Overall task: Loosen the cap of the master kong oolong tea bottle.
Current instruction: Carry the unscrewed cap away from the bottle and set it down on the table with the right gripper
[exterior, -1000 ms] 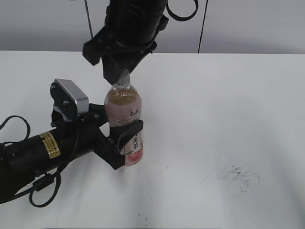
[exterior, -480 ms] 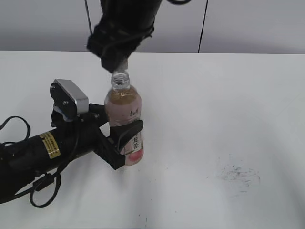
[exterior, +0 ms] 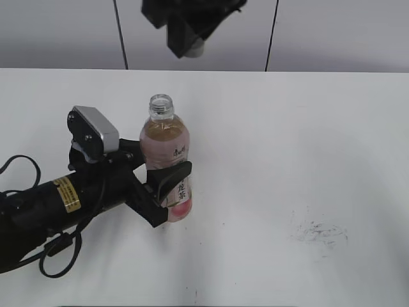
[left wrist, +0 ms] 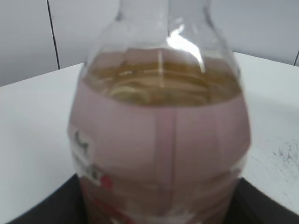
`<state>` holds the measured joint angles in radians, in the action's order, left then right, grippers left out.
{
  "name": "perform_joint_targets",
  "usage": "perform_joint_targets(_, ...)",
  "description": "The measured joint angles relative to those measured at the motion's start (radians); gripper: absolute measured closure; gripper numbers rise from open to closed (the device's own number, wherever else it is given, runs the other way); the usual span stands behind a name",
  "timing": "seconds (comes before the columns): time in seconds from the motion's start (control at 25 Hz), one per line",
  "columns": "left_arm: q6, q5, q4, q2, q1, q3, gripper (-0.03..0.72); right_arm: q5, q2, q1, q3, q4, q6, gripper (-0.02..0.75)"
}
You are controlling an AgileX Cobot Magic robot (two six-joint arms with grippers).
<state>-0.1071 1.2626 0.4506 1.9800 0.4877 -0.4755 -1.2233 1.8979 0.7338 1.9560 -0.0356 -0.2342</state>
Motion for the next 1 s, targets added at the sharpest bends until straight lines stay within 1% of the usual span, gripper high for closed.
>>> perform_joint_targets(0.12, 0.000, 0.000, 0.000, 0.000, 0.000, 0.000, 0.297, 0.004, -0.061, -0.105, -0.156, 0.004, 0.059, 0.465)
perform_joint_targets(0.16, 0.000, 0.000, 0.000, 0.000, 0.000, 0.000, 0.297, 0.006, -0.091, -0.152, -0.215, 0.005, 0.074, 0.465)
perform_joint_targets(0.2, 0.000, 0.000, 0.000, 0.000, 0.000, 0.000, 0.297, 0.006, -0.115, -0.197, -0.291, 0.001, 0.091, 0.465)
perform_joint_targets(0.28, 0.000, 0.000, 0.000, 0.000, 0.000, 0.001, 0.297, 0.038, -0.151, -0.259, -0.458, -0.010, 0.106, 0.465)
perform_joint_targets(0.4, 0.000, 0.001, 0.000, 0.000, 0.000, 0.001, 0.295, 0.183, -0.128, -0.270, -0.697, -0.010, 0.110, 0.465)
perform_joint_targets(0.56, 0.000, -0.016, 0.000, 0.001, 0.000, 0.001, 0.261, 0.424, -0.066, -0.270, -0.935, -0.024, 0.120, 0.465)
perform_joint_targets(0.64, -0.001, -0.037, 0.000, 0.009, 0.000, 0.003, 0.255, 0.534, -0.062, -0.273, -0.988, -0.054, 0.121, 0.465)
perform_joint_targets(0.76, -0.001, -0.048, 0.000, 0.009, 0.000, 0.004, 0.251, 0.618, -0.062, -0.273, -1.010, -0.083, 0.121, 0.465)
perform_joint_targets(1.0, -0.001, -0.049, 0.000, 0.009, 0.000, 0.006, 0.241, 0.646, -0.062, -0.273, -1.011, -0.088, 0.121, 0.465)
